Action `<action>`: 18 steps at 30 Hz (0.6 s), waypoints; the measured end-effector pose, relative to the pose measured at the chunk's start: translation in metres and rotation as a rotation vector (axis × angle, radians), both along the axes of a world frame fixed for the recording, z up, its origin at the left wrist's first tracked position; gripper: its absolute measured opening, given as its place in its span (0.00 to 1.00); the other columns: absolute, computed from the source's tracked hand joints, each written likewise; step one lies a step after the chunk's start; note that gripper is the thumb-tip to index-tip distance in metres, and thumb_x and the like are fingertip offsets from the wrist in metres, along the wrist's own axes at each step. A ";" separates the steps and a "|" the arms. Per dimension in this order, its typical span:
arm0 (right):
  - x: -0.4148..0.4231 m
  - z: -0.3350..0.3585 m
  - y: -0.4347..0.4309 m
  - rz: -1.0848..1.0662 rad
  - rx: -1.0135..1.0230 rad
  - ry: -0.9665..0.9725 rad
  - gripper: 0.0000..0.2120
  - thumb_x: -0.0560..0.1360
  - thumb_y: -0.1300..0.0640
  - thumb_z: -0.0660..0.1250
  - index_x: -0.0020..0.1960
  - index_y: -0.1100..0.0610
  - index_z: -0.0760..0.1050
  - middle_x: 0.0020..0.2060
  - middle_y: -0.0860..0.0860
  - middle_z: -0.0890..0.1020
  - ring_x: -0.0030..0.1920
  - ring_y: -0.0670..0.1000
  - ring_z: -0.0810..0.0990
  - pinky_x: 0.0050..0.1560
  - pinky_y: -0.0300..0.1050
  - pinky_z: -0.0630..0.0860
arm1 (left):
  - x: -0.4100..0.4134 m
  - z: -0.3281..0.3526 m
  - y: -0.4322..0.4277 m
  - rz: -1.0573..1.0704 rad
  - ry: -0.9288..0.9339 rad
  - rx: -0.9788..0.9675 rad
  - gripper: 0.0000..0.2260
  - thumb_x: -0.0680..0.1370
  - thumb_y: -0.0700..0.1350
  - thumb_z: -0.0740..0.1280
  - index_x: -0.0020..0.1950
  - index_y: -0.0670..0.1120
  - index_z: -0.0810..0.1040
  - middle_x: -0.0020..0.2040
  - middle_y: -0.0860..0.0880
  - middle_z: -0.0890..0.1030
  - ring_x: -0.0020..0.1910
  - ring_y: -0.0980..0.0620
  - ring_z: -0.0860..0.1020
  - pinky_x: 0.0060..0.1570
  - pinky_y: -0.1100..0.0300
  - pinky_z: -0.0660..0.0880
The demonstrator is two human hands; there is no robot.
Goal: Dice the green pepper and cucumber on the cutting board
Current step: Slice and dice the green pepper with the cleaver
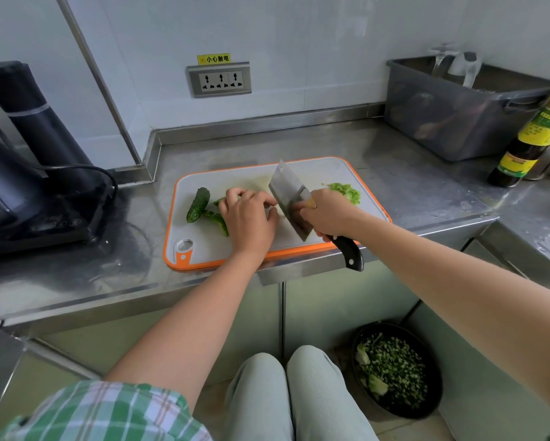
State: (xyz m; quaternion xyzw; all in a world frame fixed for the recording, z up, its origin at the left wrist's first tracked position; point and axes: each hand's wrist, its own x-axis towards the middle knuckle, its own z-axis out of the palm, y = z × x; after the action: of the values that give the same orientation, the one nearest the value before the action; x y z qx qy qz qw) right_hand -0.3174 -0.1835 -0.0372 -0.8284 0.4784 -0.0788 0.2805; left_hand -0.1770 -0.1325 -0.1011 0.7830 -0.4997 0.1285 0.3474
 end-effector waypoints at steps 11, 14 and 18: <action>-0.041 0.005 -0.037 -0.186 -0.046 0.067 0.04 0.74 0.64 0.58 0.43 0.64 0.70 0.31 0.59 0.79 0.23 0.55 0.74 0.25 0.40 0.70 | -0.001 -0.003 -0.003 -0.033 -0.028 0.116 0.07 0.73 0.44 0.67 0.46 0.54 0.81 0.47 0.54 0.81 0.58 0.45 0.68 0.52 0.53 0.57; -0.030 0.005 -0.030 -0.131 -0.030 -0.010 0.04 0.74 0.62 0.60 0.41 0.61 0.67 0.27 0.56 0.76 0.18 0.51 0.71 0.20 0.36 0.67 | -0.001 -0.001 -0.003 -0.038 -0.011 0.138 0.08 0.73 0.43 0.66 0.46 0.54 0.82 0.50 0.53 0.80 0.58 0.45 0.69 0.52 0.52 0.58; -0.018 0.002 -0.014 0.019 0.031 -0.004 0.09 0.77 0.58 0.61 0.41 0.61 0.70 0.26 0.56 0.75 0.19 0.52 0.72 0.18 0.35 0.66 | 0.000 0.000 -0.003 -0.025 -0.023 0.161 0.10 0.73 0.41 0.66 0.48 0.55 0.81 0.52 0.53 0.79 0.57 0.45 0.69 0.51 0.53 0.58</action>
State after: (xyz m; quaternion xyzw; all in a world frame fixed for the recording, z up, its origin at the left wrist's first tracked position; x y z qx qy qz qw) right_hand -0.3355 -0.1977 -0.0351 -0.8283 0.4711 -0.0703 0.2950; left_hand -0.1772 -0.1359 -0.1010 0.8005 -0.5223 0.0924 0.2789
